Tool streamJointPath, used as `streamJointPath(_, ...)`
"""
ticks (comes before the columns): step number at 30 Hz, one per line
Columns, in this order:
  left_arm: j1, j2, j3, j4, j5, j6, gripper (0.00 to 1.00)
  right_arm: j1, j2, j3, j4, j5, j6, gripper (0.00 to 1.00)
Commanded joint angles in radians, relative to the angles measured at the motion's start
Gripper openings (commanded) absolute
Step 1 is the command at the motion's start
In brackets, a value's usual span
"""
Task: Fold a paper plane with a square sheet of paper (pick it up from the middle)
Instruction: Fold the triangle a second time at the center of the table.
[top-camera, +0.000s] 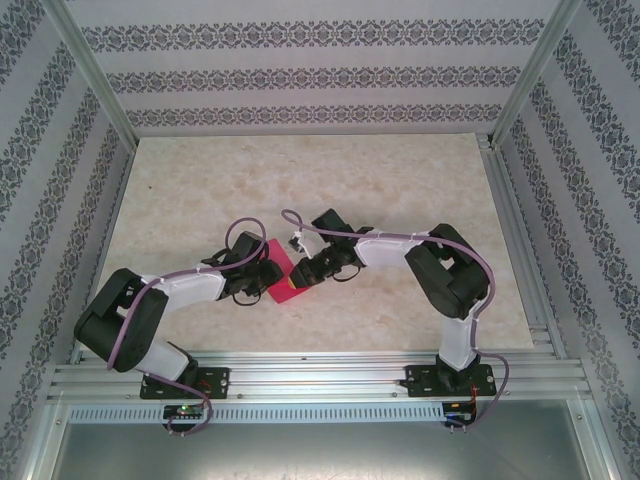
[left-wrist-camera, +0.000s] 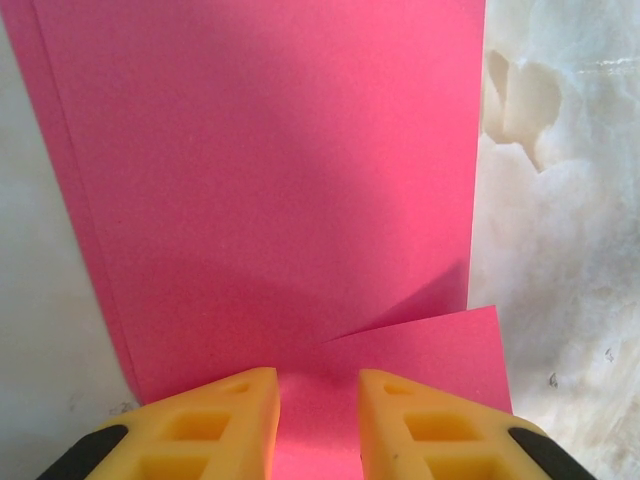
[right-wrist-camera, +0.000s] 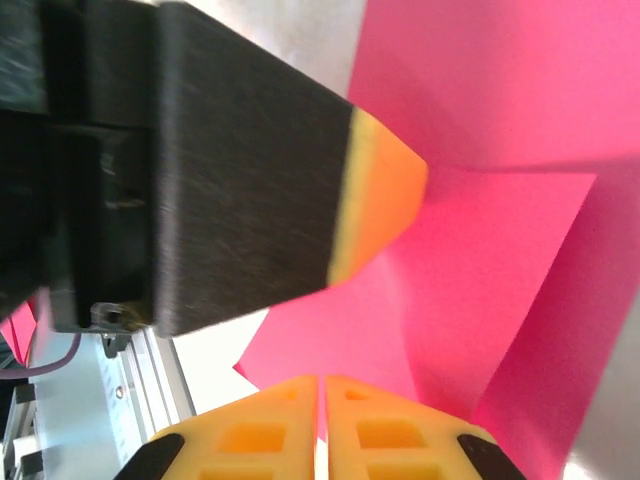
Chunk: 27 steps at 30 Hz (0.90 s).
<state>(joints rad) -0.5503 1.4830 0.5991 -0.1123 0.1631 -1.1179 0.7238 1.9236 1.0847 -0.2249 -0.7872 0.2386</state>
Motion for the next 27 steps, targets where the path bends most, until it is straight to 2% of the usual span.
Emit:
streamJointPath(1, -0.011, 0.015, 0.008, -0.036, -0.027, 0.039, 0.3, -0.006, 0.03, 0.024, -0.064, 0.014, -0.024, 0.11)
streamJointPath(12, -0.011, 0.022, 0.017, -0.044, -0.024, 0.053, 0.3, -0.007, 0.035, 0.056, -0.144, -0.001, -0.026, 0.13)
streamJointPath(18, -0.011, 0.024, 0.02, -0.041, -0.023, 0.058, 0.3, 0.0, -0.002, 0.097, -0.116, -0.017, 0.017, 0.13)
streamJointPath(23, -0.012, 0.026, 0.02, -0.04, -0.023, 0.059, 0.29, -0.01, 0.057, 0.129, -0.108, -0.006, 0.035, 0.13)
streamJointPath(27, -0.012, 0.026, 0.021, -0.048, -0.021, 0.066, 0.29, -0.012, 0.113, 0.168, -0.185, 0.017, 0.012, 0.13)
